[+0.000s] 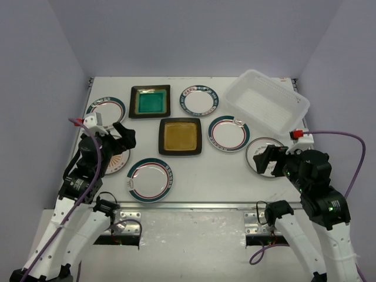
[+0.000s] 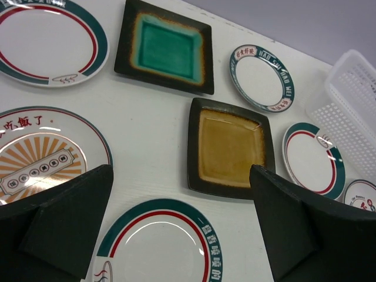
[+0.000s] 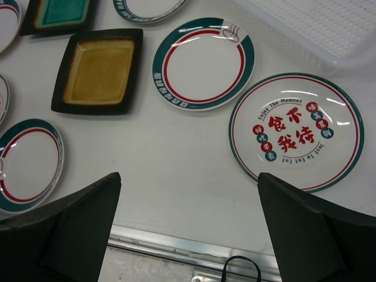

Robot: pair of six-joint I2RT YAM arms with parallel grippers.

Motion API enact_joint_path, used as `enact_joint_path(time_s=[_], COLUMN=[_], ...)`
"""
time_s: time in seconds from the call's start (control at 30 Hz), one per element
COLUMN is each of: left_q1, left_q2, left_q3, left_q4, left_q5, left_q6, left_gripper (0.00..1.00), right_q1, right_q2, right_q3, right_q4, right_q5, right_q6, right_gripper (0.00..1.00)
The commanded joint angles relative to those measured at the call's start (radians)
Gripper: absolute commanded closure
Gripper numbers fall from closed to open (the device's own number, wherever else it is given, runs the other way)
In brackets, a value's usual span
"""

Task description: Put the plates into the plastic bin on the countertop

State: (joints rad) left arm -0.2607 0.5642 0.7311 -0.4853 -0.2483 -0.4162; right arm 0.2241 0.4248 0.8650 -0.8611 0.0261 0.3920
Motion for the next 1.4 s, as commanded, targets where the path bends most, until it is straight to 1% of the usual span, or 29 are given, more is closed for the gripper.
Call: enact_joint_path(time_s=[0.0,0.13,0.23,0.27,0.3,0.4,0.43,0.5,0.57,0.63,0.7,0.77,0.83,0.93,1.0,1.07,1.13,1.17,1.23,1.3,1.37], left_q1=[-0.003,-0.005,-0.005,-0.005,-0.005,-0.005,-0.004,0.000,0.006,0.027,0.044,0.064,0.071,0.090,0.092,0.096,0.098,0.098,0.101,0.111,0.115], left_q2=[0.013,-0.004,-0.003,0.006,0.015,0.062,0.086,0.137,0.198,0.346,0.431,0.502,0.618,0.722,0.832,0.903,0.985,1.000,1.066,1.124,1.176], left_q3=[0.043,0.040,0.040,0.039,0.039,-0.006,-0.023,-0.073,-0.085,-0.107,-0.108,-0.100,-0.048,0.009,0.057,0.073,0.086,0.095,0.140,0.172,0.194], left_q4=[-0.009,-0.021,0.009,0.018,0.022,0.067,0.121,0.212,0.261,0.323,0.393,0.467,0.513,0.505,0.496,0.518,0.563,0.578,0.607,0.627,0.665], left_q5=[-0.059,-0.064,0.024,0.033,0.044,0.047,0.041,0.038,0.001,0.004,0.003,0.012,-0.032,-0.023,-0.038,-0.034,-0.046,-0.049,-0.086,-0.088,-0.088], left_q6=[-0.047,-0.126,-0.227,-0.282,-0.303,-0.485,-0.557,-0.644,-0.764,-0.849,-0.927,-0.932,-0.946,-0.961,-0.998,-1.021,-1.023,-1.023,-0.996,-0.986,-0.973], left_gripper=[0.00,0.00,0.00,0.00,0.00,0.00,0.00,0.00,0.00,0.00,0.00,0.00,0.00,0.00,0.00,0.00,0.02,0.02,0.03,0.04,0.07], right_q1=[-0.005,-0.005,-0.005,-0.005,-0.005,-0.005,-0.004,-0.003,-0.004,-0.005,-0.005,-0.005,-0.005,-0.005,-0.005,-0.005,-0.005,-0.005,-0.005,-0.005,-0.005], right_q2=[0.003,0.008,0.017,0.018,0.019,0.011,0.010,0.005,0.003,0.009,0.010,0.006,-0.008,-0.023,-0.035,-0.041,-0.041,-0.041,-0.039,-0.041,-0.049], right_q3=[0.050,0.060,0.057,0.055,0.054,0.046,0.048,0.045,0.039,0.031,0.030,0.028,0.023,0.020,0.011,0.005,0.001,0.000,0.002,0.000,-0.002], right_q4=[0.010,0.023,0.036,0.043,0.046,0.073,0.080,0.091,0.115,0.124,0.128,0.128,0.128,0.122,0.120,0.121,0.124,0.126,0.128,0.128,0.126], right_q5=[0.024,-0.015,-0.050,-0.071,-0.080,-0.136,-0.157,-0.189,-0.232,-0.265,-0.280,-0.290,-0.299,-0.299,-0.294,-0.295,-0.305,-0.307,-0.336,-0.346,-0.344], right_q6=[-0.006,0.007,0.025,0.027,0.030,0.047,0.055,0.070,0.083,0.096,0.103,0.106,0.110,0.108,0.107,0.108,0.113,0.114,0.121,0.122,0.120], right_gripper=[0.01,0.01,0.01,0.01,0.01,0.01,0.01,0.01,0.01,0.01,0.01,0.01,0.01,0.01,0.01,0.01,0.01,0.01,0.01,0.01,0.01])
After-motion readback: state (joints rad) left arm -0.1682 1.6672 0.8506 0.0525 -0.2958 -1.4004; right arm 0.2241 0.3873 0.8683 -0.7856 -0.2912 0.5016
